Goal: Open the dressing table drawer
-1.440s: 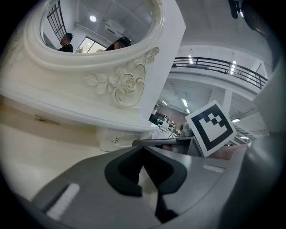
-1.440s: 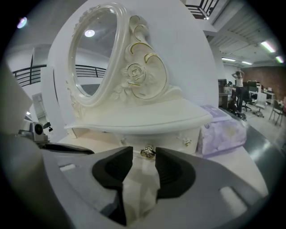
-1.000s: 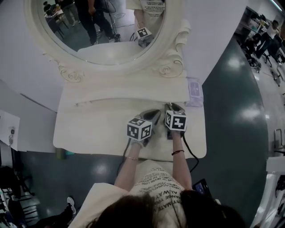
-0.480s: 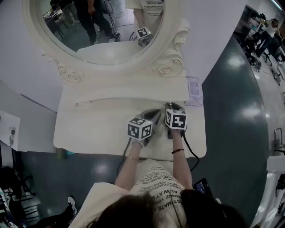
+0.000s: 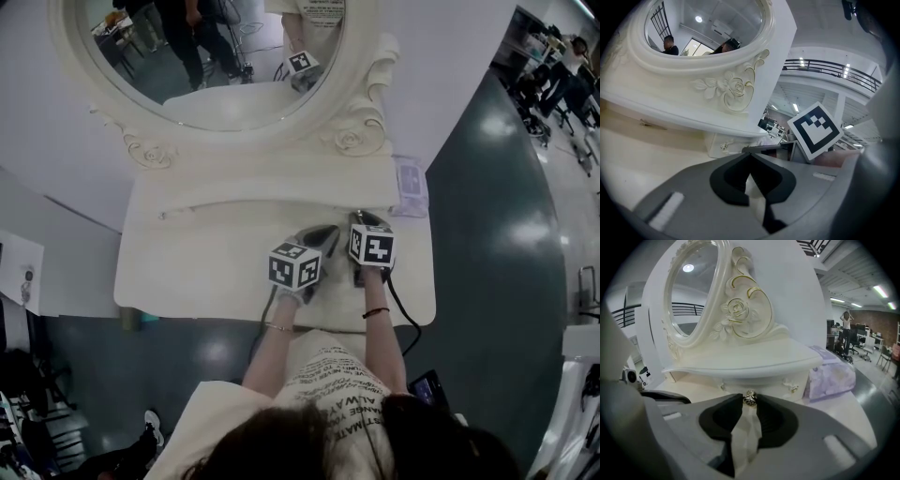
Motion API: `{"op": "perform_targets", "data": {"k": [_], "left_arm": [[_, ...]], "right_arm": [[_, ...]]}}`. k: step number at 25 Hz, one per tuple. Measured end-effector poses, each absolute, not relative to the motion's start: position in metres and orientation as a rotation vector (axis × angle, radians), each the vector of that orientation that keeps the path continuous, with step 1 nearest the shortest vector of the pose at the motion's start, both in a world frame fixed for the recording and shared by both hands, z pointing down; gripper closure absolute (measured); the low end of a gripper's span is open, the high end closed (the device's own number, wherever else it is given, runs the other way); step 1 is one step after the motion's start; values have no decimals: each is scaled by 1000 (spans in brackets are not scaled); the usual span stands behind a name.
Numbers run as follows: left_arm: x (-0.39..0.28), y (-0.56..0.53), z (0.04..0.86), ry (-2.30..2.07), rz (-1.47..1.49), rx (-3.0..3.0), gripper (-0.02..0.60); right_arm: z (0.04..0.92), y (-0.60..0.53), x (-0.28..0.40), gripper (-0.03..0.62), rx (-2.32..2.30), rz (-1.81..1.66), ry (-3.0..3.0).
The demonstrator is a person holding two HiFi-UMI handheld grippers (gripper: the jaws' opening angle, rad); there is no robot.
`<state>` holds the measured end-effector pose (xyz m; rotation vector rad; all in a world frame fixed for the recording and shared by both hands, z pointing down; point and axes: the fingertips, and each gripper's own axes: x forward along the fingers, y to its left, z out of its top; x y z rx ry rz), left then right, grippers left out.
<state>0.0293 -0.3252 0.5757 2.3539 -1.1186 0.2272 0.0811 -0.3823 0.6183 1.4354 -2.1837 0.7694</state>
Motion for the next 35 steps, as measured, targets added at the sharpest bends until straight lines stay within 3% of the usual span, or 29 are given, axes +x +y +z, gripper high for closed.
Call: {"op": "perform_targets", "data": {"k": [35], "left_arm": [[32, -297, 572, -1083, 250, 2363, 583]], "right_arm": [[622, -350, 85, 493, 1423, 793, -2163]]}}
